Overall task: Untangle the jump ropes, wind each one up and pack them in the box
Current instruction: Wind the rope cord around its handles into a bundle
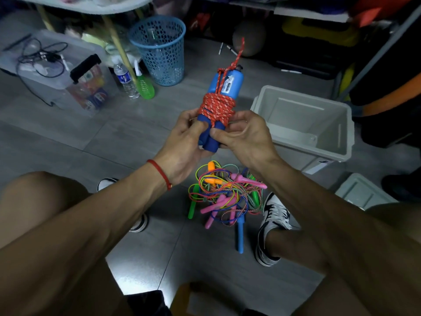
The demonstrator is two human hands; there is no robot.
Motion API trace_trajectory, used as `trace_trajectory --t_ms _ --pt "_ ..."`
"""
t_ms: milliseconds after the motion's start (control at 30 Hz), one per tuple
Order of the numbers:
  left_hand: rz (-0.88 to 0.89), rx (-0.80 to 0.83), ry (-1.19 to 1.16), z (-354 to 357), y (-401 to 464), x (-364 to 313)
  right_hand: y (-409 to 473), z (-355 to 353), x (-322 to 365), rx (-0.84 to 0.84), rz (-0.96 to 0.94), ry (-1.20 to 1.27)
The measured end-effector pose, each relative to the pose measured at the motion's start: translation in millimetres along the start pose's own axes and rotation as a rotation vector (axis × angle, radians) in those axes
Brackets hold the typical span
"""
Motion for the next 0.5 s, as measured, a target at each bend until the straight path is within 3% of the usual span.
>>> trace_trajectory --t_ms 267,500 --pt "0.105 0.082 0.391 -6 17 -4 5 -7 8 0.082 -0.095 -0.108" --pt "0.111 0.075 0.392 2 22 1 5 -19 6 0.005 -0.118 -0.184"
Point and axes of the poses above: each hand's wrist, its own y-axis towards the middle knuckle, its own z-axis out of the palm, x = y × z, the point moved 3 cm from there along y, towards the middle knuckle, and after that the axes turned 9 degrees about z, right-handed, at the moved point
